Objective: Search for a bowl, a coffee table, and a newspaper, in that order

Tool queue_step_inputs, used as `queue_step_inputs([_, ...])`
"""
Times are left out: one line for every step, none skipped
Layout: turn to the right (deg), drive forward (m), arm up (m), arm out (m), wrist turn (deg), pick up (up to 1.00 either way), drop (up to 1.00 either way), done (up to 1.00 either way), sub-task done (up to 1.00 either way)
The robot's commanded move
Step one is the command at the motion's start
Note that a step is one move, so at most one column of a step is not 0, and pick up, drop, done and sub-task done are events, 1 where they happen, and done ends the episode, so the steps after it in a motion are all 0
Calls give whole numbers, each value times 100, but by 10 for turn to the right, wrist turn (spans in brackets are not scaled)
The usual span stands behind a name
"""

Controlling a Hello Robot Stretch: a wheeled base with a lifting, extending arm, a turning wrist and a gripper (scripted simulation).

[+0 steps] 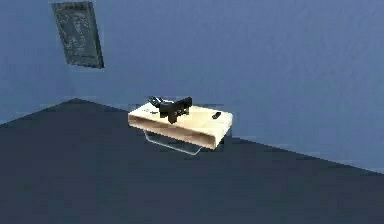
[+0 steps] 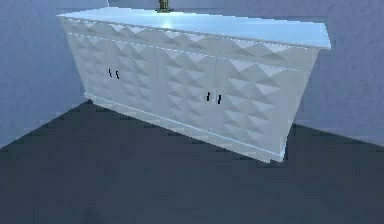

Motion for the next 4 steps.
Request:
queue_step_inputs([0, 100, 0, 0, 0, 0, 0, 0, 0])
queue_step_inputs([0, 5, 0, 0, 0, 0, 0, 0, 0])
queue_step_inputs([0, 0, 0, 0, 0, 0, 0, 0, 100])
queue_step_inputs([-450, 0, 0, 0, 0, 0, 0, 0, 0])
